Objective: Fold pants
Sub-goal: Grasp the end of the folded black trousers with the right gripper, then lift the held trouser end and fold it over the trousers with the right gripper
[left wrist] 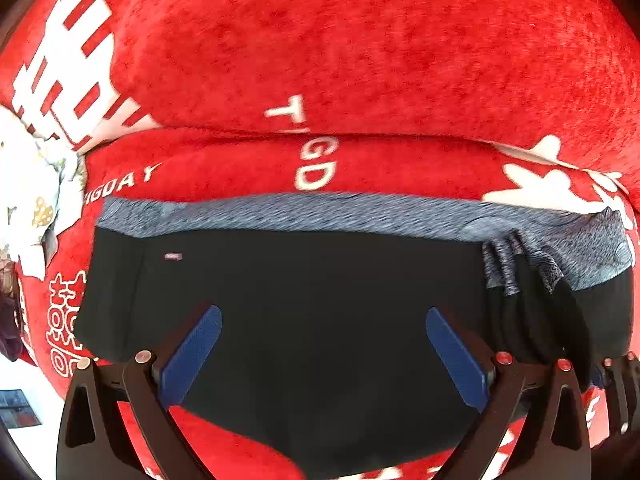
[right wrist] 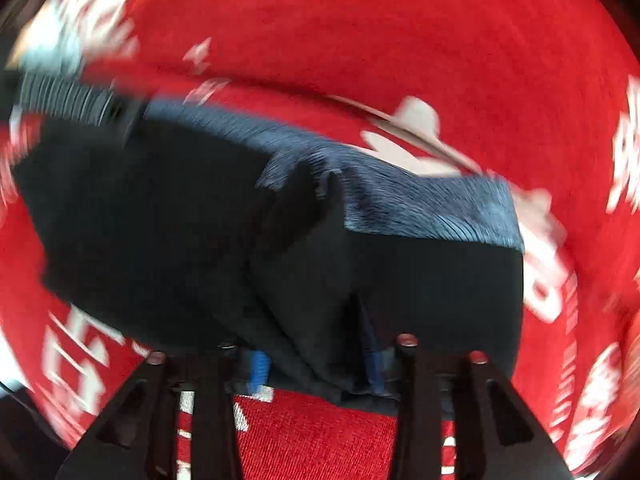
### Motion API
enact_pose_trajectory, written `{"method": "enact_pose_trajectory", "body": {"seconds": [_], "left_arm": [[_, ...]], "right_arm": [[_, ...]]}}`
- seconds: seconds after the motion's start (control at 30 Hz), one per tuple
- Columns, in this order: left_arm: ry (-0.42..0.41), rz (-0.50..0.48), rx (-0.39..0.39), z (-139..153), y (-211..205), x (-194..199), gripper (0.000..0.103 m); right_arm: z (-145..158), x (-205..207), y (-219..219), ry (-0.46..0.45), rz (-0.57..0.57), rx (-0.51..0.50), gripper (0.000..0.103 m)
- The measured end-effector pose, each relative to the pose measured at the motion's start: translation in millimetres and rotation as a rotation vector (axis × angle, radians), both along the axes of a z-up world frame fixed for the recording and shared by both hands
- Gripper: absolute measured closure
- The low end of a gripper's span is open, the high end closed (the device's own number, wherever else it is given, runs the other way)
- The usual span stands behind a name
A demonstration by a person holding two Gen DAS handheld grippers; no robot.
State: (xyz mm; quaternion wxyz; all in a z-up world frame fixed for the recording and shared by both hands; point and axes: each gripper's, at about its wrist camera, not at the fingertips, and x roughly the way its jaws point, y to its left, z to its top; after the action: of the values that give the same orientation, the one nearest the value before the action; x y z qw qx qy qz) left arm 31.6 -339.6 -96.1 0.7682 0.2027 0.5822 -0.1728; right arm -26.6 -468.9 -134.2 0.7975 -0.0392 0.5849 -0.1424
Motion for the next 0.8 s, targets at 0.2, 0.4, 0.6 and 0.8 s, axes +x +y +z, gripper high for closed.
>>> {"method": "enact_pose_trajectory", "body": {"seconds": [0.2,0.4,0.6,0.8], "left_arm": [[0.030,0.007,-0.021,5,26,13,0.000],[0.208,-0.125,-0.173,5,11,-1,0.000],[0.516,-0.256,-0.358,-14,-29,-33,0.000],[0.609,-0.280,-0.361,-35,-70,-57,0.010]], "right_arm": [[37,-14,58,-0.013,0.183,-0.020,0.044],[51,-70,-56,-0.170,-0.392,0.623,0.044],[3,-137,-136,-0.348,-0.837,1.059,0.044],[-21,-147,-154,-0.392,-0.914,1.141,0.044]]}}
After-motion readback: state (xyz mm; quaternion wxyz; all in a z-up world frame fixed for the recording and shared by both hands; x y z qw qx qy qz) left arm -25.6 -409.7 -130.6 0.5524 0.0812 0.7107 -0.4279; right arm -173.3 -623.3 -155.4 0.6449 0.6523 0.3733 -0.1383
